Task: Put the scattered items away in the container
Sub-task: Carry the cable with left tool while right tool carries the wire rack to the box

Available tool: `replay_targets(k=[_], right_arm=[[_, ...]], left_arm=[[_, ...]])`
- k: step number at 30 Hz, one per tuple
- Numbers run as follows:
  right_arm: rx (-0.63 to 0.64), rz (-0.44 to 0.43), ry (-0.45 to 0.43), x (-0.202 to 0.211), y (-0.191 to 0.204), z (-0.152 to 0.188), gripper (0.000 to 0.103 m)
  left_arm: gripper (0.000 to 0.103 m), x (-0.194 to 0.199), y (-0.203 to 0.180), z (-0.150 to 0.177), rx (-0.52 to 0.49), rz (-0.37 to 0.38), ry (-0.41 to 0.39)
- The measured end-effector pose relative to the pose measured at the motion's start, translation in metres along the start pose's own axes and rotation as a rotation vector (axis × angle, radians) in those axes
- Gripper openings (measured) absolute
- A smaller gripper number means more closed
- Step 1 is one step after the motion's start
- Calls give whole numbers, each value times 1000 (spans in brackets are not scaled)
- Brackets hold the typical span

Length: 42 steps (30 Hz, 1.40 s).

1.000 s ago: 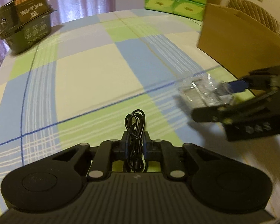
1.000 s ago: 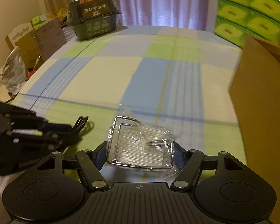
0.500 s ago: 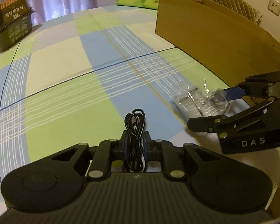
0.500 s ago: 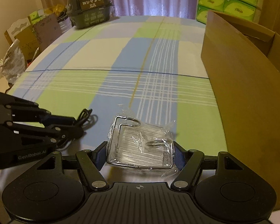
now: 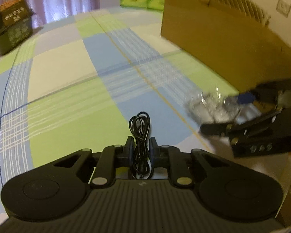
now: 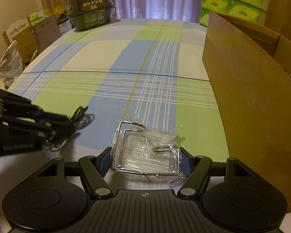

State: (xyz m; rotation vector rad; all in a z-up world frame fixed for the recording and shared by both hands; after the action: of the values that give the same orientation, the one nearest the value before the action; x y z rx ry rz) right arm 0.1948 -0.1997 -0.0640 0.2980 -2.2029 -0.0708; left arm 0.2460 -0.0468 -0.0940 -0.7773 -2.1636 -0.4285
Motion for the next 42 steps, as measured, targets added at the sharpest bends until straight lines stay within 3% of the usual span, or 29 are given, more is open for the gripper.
replay_targets(k=[4,13,24,32,42], right_arm=[[10,-8,-8,6,3,1,72],[41,-16,-47,32,14,2,72],[57,-24,-120,83,14,6,72],[30,-51,-194,127,6,4,72],[-23,-56,-277,168,-21,-3,72]], left_arm=[[12,11,-3,-3,29,-5,-43],[12,17,-16,0,68,-23,-19],[12,68,-44,9,231,-81,-50],[12,105,-76,-1,213,-105,-81],[12,125,-109,-31,142,-126,-119]])
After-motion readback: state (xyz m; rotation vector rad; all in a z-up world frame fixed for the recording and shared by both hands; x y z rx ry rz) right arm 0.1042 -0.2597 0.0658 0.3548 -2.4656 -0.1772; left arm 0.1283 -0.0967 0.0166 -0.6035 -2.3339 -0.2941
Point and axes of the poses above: each gripper's, at about its wrist camera, not at the fingertips, and x roughly against the way its jaws point, y to its left, z to its underside, the point moved 2 cm from there along -x, roughly the way its jaws point, and after that the axes turned 10 degrees about -x, right-handed, at the moved point
